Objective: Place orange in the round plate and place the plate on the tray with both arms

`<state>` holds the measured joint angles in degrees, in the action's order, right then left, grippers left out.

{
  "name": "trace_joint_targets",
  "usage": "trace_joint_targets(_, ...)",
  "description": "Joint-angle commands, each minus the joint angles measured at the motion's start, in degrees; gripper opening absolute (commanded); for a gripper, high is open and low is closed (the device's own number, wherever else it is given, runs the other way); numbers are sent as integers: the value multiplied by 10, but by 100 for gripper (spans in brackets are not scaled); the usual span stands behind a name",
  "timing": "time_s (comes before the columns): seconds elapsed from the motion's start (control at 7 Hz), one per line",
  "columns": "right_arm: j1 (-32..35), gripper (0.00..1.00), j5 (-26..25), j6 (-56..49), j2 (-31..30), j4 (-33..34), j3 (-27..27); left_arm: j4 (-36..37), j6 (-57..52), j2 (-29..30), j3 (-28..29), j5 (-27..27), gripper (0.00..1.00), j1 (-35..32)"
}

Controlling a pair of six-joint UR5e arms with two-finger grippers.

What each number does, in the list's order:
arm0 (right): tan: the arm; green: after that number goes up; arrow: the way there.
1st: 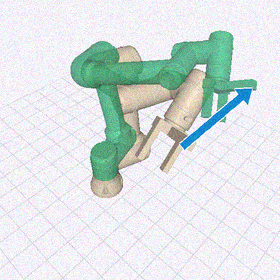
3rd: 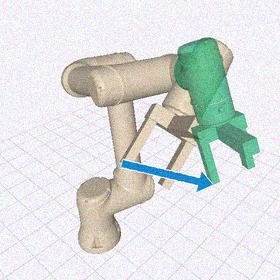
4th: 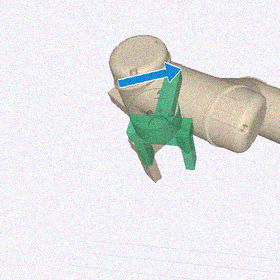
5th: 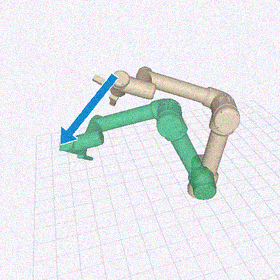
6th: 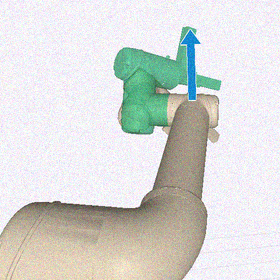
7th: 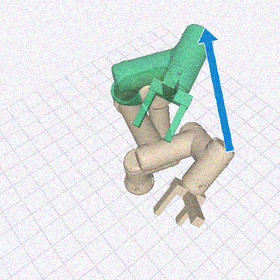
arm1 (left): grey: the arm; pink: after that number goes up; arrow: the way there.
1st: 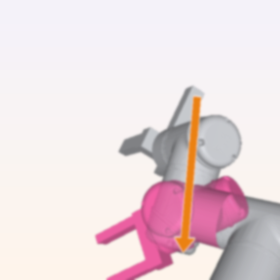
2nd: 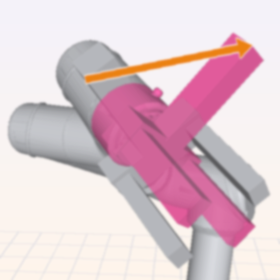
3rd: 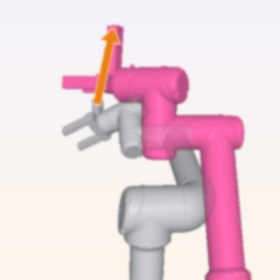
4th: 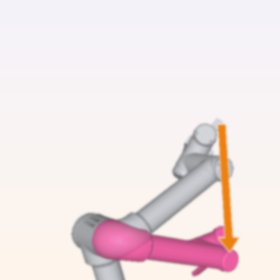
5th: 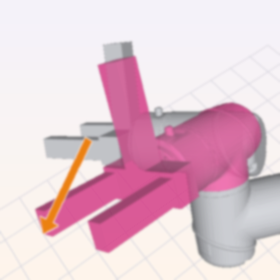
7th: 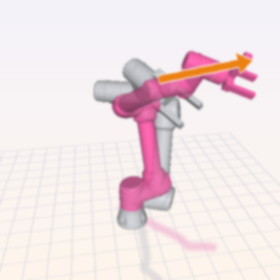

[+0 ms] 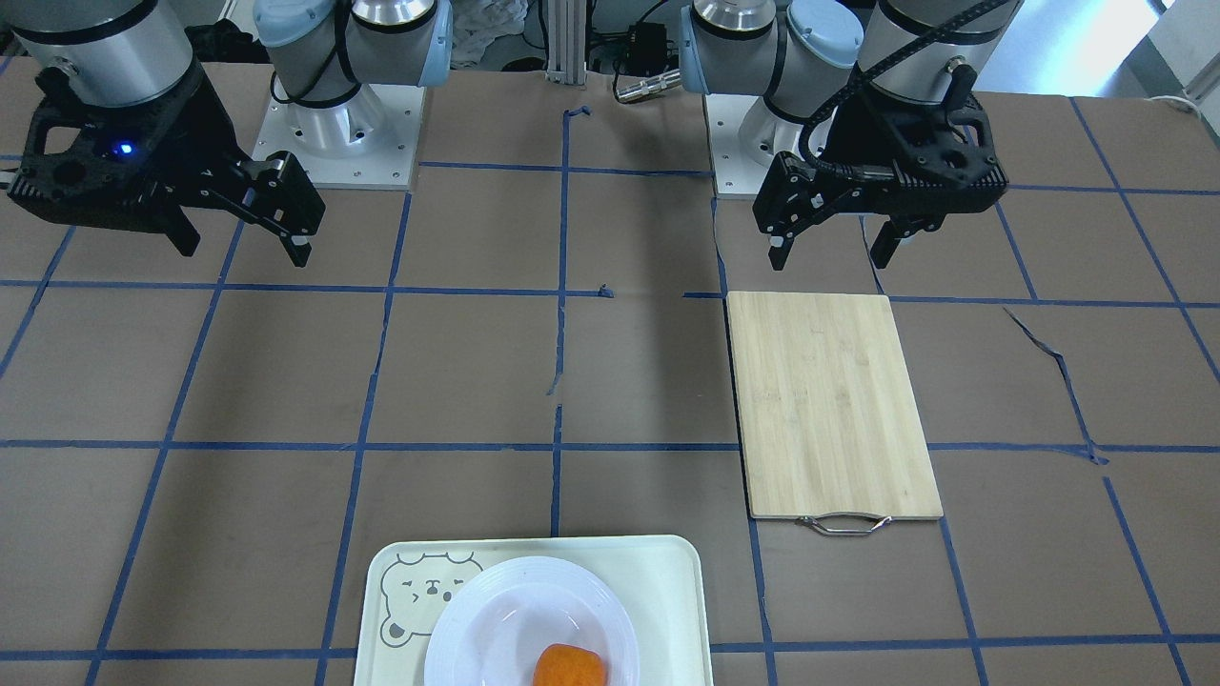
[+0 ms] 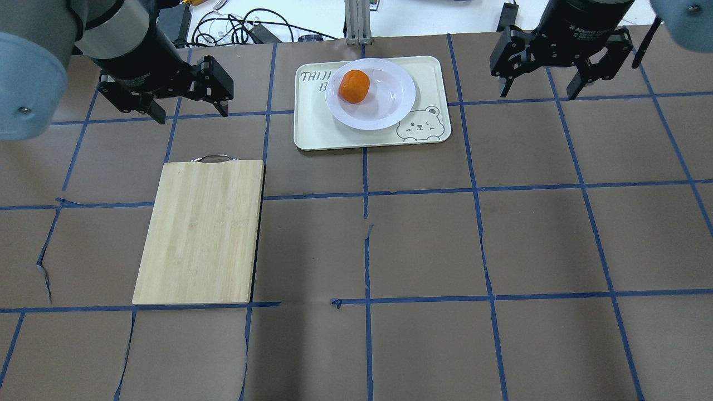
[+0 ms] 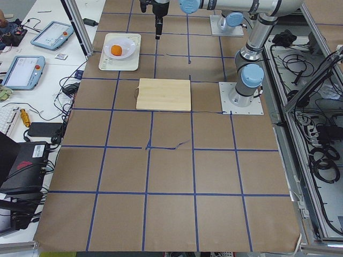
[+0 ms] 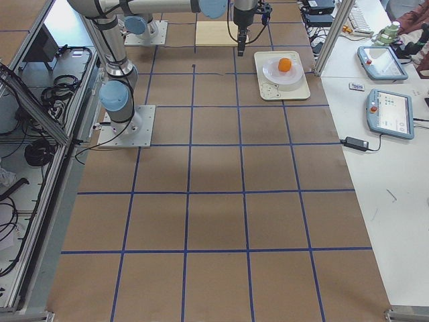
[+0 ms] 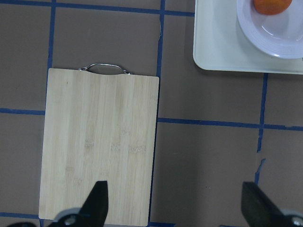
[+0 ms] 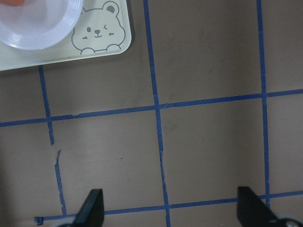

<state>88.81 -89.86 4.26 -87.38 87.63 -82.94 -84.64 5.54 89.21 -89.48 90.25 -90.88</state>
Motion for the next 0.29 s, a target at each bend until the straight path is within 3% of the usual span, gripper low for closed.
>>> trace_joint_targets(0.0,0,100,-12,-5,-5,-12,-12,0,0,0,-1,0,100,-1)
trace_joint_targets(0.14,0,100,-10,-5,-5,-4,-16,0,0,0,-1,-1,100,0)
